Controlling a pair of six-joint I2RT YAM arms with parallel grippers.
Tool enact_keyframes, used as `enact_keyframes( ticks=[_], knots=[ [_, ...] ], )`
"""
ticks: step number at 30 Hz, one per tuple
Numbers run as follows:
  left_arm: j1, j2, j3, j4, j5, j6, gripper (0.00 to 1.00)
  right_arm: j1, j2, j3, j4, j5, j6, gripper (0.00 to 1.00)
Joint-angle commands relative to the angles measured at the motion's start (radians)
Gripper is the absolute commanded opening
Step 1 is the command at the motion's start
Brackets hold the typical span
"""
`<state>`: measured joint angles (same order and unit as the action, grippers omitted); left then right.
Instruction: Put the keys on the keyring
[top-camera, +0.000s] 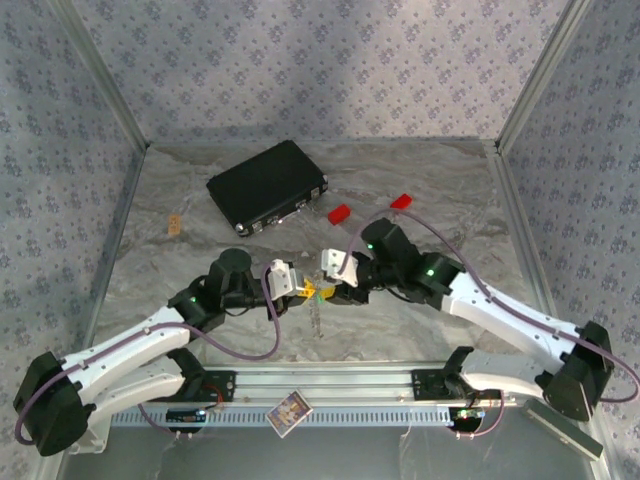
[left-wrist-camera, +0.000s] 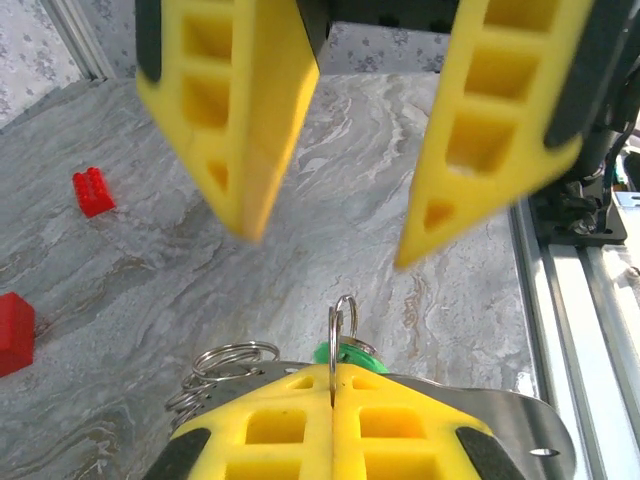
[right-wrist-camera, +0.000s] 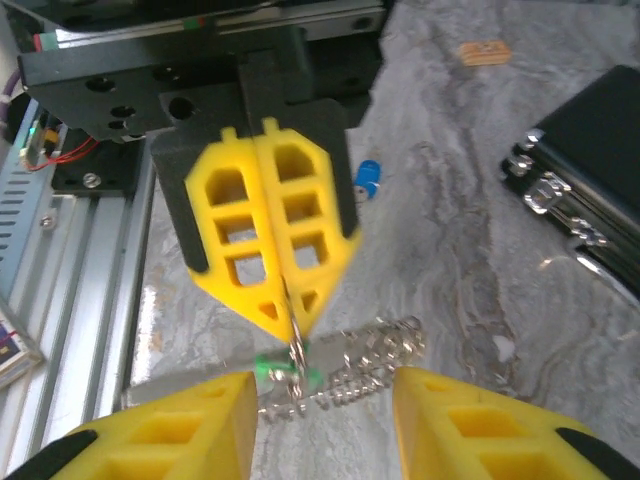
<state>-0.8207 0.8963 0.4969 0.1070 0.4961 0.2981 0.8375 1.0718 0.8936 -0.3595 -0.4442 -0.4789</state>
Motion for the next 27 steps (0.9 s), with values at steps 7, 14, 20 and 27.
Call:
enact_keyframes(
  ticks=[7,14,20,27],
  knots=[
    [-0.017,-0.016,-0.04,0.14,-0.026,0.002,0.0,-0.013,-0.043,-0.12,0.155,-0.042,0.189,0.42],
    [-0.021,-0.015,-0.041,0.149,-0.024,0.012,0.0,-0.003,0.001,-0.122,0.186,-0.043,0.206,0.34],
    [-0.024,-0.019,-0.047,0.157,-0.025,0.01,0.0,-0.004,0.003,-0.118,0.166,-0.041,0.195,0.16],
    [-0.027,-0.017,-0.046,0.164,-0.025,0.011,0.0,-0.004,0.022,-0.11,0.155,-0.082,0.203,0.23]
  ],
)
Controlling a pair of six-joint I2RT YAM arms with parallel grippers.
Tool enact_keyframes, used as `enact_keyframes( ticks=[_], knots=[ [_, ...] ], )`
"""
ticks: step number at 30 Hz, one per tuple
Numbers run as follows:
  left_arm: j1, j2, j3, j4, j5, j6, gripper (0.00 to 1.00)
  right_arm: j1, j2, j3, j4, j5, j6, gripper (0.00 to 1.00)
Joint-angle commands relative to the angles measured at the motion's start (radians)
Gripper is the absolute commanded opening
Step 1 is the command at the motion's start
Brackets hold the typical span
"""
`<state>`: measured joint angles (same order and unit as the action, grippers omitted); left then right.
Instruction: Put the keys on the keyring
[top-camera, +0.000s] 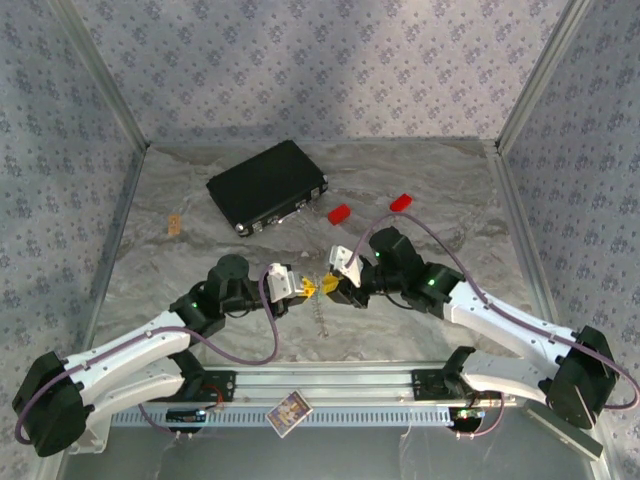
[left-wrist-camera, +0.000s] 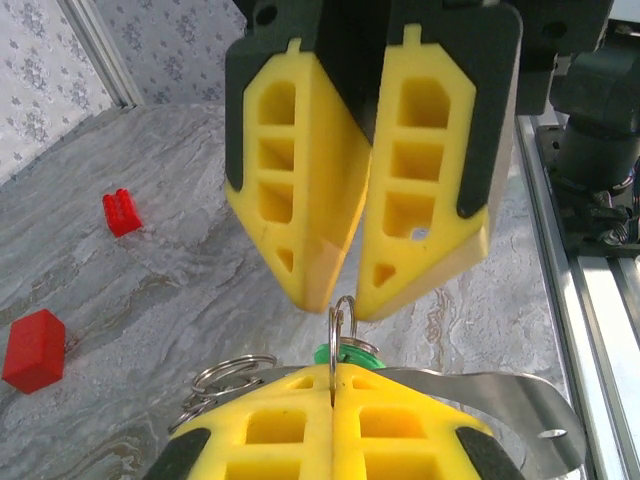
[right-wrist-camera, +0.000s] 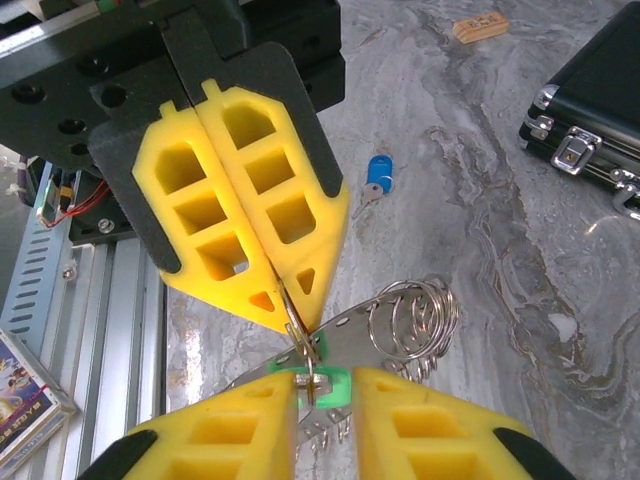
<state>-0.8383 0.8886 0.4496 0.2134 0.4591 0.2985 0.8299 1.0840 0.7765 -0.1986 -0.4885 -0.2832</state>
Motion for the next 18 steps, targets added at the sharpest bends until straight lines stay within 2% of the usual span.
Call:
enact_keyframes(
  ticks=[1,8,18],
  knots=[
    [-0.009,-0.01,-0.001,0.057,0.012,0.011,0.0,0.005,0.011,0.007,-0.006,-0.04,0.007,0.23],
    [-0.01,-0.014,0.001,0.059,0.013,0.011,0.0,0.0,0.007,0.018,-0.036,-0.032,-0.005,0.03],
    [-0.011,-0.033,-0.003,0.087,0.061,-0.011,0.0,-0.015,0.012,0.025,-0.087,-0.024,-0.032,0.03]
  ],
)
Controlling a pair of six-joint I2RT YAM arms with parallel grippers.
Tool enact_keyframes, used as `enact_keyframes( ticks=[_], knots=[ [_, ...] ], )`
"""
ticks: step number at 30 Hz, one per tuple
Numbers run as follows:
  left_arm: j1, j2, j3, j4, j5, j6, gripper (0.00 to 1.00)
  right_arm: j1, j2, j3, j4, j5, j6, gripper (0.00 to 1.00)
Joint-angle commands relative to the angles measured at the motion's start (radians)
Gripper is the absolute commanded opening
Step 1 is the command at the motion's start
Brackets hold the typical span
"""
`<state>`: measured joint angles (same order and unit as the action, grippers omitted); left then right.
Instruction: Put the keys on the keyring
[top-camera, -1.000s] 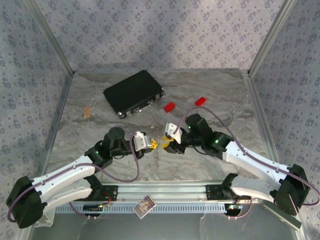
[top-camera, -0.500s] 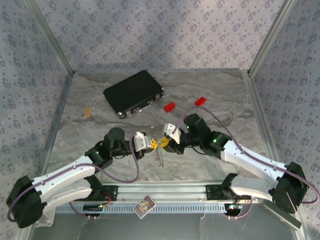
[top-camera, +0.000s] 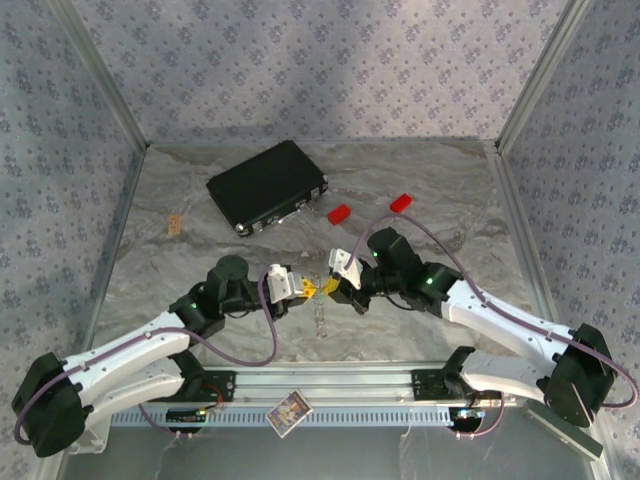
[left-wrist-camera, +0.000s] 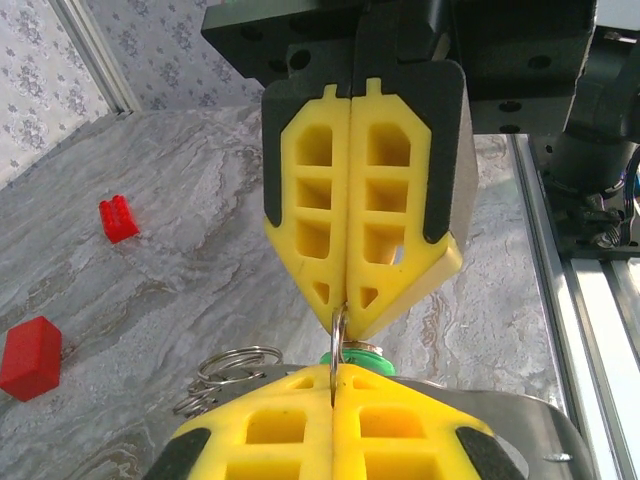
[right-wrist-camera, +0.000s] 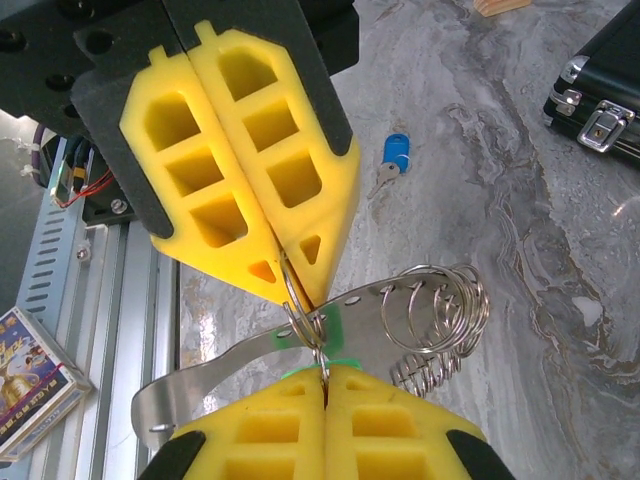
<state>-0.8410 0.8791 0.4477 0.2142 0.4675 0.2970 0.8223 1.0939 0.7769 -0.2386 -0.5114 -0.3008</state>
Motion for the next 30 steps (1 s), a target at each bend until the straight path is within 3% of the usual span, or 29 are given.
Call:
enact_keyframes(
  ticks=[1,5,15,30],
  knots=[
    [-0.008,-0.017,-0.006,0.104,0.058,-0.022,0.0,-0.006,0.007,0.025,-0.043,-0.01,-0.012,0.04],
    [-0.022,0.043,-0.023,0.195,0.073,-0.079,0.0,0.001,0.029,0.027,-0.016,-0.031,0.001,0.09],
    [-0.035,0.077,-0.029,0.239,0.058,-0.095,0.0,-0.03,-0.097,-0.055,0.021,0.003,-0.019,0.36],
    [-0.049,0.081,-0.033,0.261,0.063,-0.107,0.0,-0.012,-0.137,-0.141,0.199,-0.018,0.004,0.3]
  ],
)
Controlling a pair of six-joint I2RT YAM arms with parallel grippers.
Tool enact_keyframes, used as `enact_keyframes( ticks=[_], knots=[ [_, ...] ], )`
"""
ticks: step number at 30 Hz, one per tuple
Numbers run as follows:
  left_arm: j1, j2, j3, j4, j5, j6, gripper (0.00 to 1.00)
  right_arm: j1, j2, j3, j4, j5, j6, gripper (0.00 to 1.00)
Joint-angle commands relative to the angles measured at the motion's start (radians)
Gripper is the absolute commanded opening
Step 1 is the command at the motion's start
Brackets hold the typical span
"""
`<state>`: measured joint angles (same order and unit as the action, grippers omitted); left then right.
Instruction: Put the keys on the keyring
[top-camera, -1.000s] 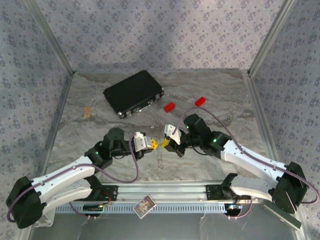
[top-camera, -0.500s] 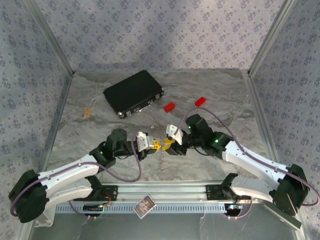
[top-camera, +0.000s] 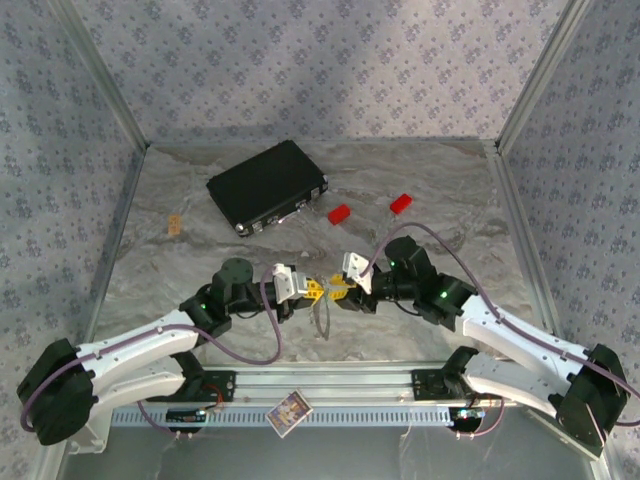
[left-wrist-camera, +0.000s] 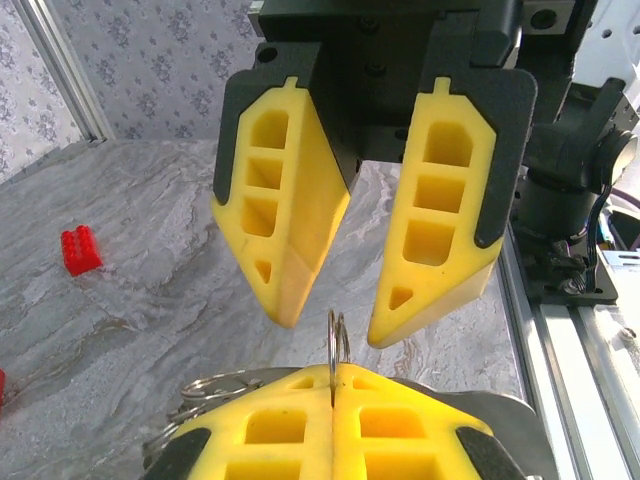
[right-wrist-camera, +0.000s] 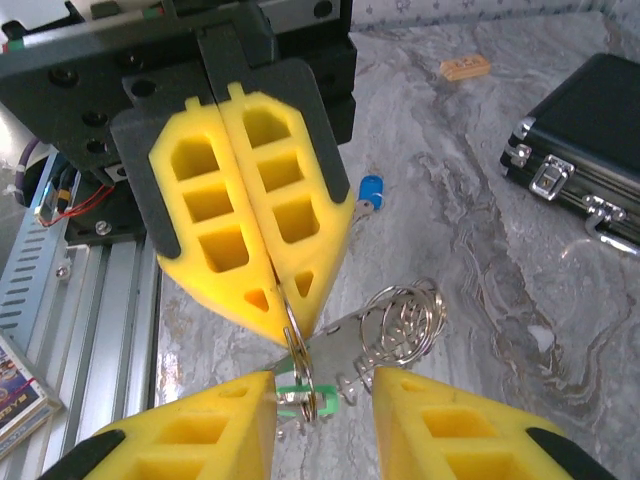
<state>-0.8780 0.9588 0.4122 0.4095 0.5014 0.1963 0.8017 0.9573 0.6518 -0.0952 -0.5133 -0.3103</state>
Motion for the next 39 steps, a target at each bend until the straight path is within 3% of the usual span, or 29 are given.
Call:
enact_keyframes(
  ticks=[1,7,10,13,14,18,24,33,39],
  knots=[
    [-0.012,0.003,0.002,0.065,0.03,-0.005,0.0,0.01,-0.002,-0.017,0.062,-0.017,0.016,0.3],
    [-0.015,0.009,0.004,0.079,0.031,-0.006,0.0,0.017,0.006,-0.02,0.072,-0.03,0.017,0.21],
    [-0.015,0.011,0.005,0.086,0.032,-0.009,0.0,0.019,0.016,-0.013,0.066,-0.035,0.016,0.14],
    [-0.016,0.008,0.007,0.082,0.029,-0.011,0.0,0.019,0.016,-0.003,0.056,-0.03,0.01,0.0],
    [-0.015,0.007,0.01,0.072,0.018,-0.013,0.01,0.019,0.014,-0.001,0.048,-0.024,0.005,0.0],
    [-0.016,0.002,0.052,-0.077,-0.058,0.018,0.25,0.022,0.001,0.044,-0.046,0.008,-0.047,0.0],
    [-0.019,0.015,0.13,-0.301,-0.12,0.104,0.26,0.046,0.015,0.132,-0.214,0.092,-0.129,0.0],
    [-0.02,0.022,0.143,-0.283,-0.029,0.116,0.26,0.101,0.066,0.206,-0.274,0.198,-0.173,0.0],
    [-0.019,0.034,0.146,-0.269,0.002,0.119,0.23,0.12,0.093,0.23,-0.282,0.177,-0.191,0.0]
  ],
)
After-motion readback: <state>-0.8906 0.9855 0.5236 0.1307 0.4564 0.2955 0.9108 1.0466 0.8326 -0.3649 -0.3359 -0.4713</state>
